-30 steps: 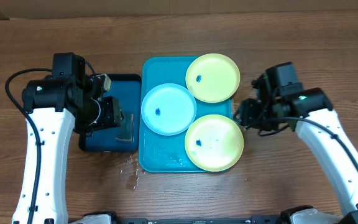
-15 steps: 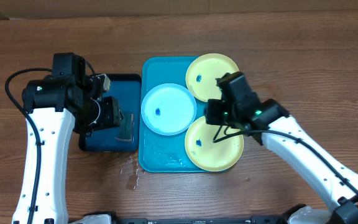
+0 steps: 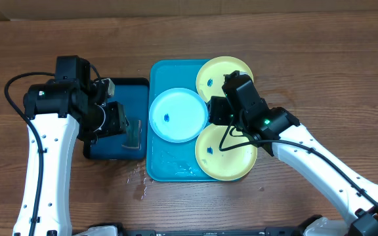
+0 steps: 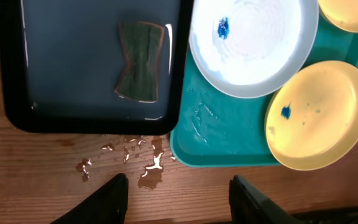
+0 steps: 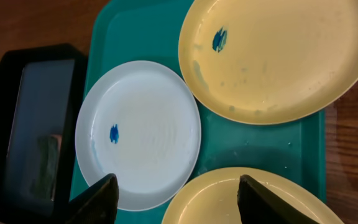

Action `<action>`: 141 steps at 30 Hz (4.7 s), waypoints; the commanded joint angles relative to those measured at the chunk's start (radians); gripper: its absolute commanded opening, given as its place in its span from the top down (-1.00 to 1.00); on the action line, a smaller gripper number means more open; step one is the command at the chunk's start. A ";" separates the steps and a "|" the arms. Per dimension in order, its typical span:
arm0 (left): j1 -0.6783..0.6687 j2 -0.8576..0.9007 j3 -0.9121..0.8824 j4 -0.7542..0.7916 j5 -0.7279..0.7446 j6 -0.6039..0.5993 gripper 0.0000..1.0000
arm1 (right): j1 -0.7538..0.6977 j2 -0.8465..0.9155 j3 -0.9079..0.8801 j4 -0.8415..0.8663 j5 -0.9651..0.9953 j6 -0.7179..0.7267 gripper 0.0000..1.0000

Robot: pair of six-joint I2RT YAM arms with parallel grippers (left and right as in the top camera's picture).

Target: Clean dirty plates on tray and stack at the side

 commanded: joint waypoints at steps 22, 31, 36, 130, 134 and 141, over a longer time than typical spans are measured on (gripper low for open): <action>-0.007 0.003 0.005 0.035 -0.088 -0.095 -0.07 | -0.008 0.031 -0.030 0.013 -0.025 0.005 -1.00; -0.007 0.003 0.005 0.070 -0.088 -0.095 -0.07 | -0.022 0.089 -0.030 0.080 -0.023 0.034 0.23; -0.007 0.003 0.005 0.072 -0.088 -0.095 -0.07 | -0.022 0.138 -0.030 0.167 -0.024 0.034 0.31; -0.007 0.018 -0.095 0.154 -0.103 -0.109 0.21 | -0.003 0.507 0.250 -0.083 -0.057 -0.052 0.82; -0.007 0.046 -0.113 0.183 -0.101 -0.100 0.17 | -0.003 0.507 0.250 -0.084 -0.058 -0.052 0.83; -0.050 0.149 -0.122 0.214 -0.095 -0.037 0.20 | -0.003 0.507 0.250 -0.084 -0.057 -0.052 0.87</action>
